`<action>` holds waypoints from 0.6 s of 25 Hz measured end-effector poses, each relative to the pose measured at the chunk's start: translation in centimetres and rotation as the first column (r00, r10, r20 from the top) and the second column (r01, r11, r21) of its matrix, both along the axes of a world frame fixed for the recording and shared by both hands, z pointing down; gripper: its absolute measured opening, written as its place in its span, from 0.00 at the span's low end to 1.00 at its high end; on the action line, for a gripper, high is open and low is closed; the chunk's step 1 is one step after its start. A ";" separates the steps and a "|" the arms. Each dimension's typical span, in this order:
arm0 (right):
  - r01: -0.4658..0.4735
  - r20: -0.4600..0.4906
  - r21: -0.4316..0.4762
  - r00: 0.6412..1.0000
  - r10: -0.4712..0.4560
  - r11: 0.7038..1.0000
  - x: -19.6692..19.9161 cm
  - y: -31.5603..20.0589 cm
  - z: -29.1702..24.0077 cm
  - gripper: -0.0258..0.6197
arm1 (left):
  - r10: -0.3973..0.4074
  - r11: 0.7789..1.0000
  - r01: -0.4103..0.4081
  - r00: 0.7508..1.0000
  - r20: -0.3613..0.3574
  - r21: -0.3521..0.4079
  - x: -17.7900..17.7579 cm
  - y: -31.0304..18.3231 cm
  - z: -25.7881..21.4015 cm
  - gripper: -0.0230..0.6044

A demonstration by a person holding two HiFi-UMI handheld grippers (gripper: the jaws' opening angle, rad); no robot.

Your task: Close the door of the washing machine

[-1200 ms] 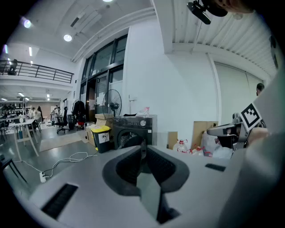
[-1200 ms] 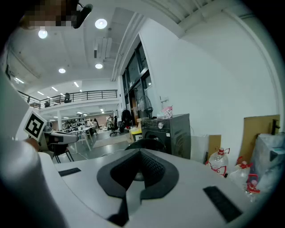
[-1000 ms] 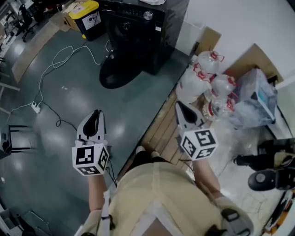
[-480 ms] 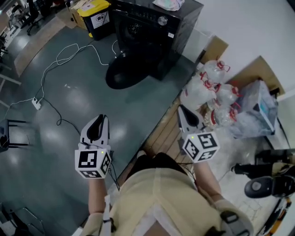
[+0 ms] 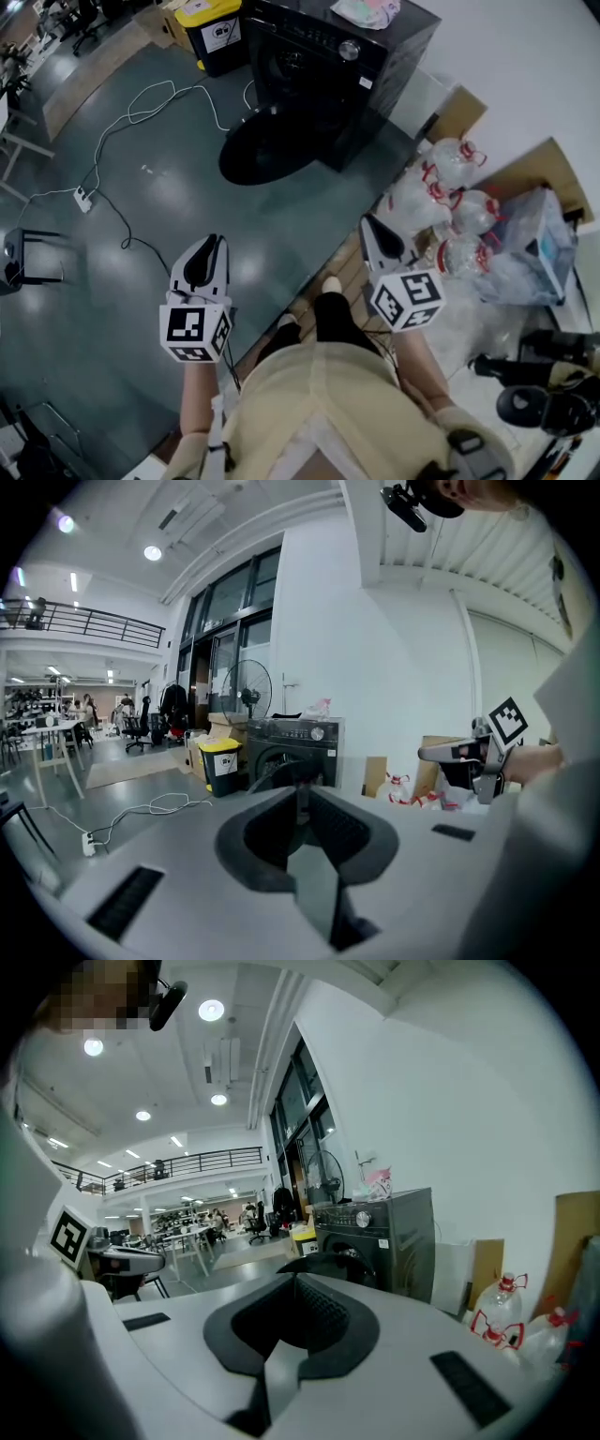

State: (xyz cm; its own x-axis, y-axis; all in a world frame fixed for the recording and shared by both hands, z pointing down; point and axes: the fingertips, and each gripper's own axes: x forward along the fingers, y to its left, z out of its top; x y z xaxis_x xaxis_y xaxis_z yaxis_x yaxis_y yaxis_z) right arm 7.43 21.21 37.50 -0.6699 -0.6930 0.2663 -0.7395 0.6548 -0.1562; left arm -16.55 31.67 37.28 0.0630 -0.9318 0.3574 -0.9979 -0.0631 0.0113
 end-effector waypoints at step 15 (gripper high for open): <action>0.175 0.010 -0.042 0.985 -0.175 0.984 2.2 -10.3 2.4 0.05 | -0.026 0.999 0.028 0.999 0.039 -0.037 6.0 -12.1 1.3 0.24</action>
State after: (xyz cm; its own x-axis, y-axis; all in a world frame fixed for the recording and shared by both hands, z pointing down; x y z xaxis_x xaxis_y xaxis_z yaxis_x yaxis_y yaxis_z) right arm 9.62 10.93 39.85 -0.7817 -0.5528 0.2886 -0.6129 0.7667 -0.1915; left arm -10.55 19.54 38.56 0.0232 -0.9189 0.3939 -0.9990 -0.0363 -0.0258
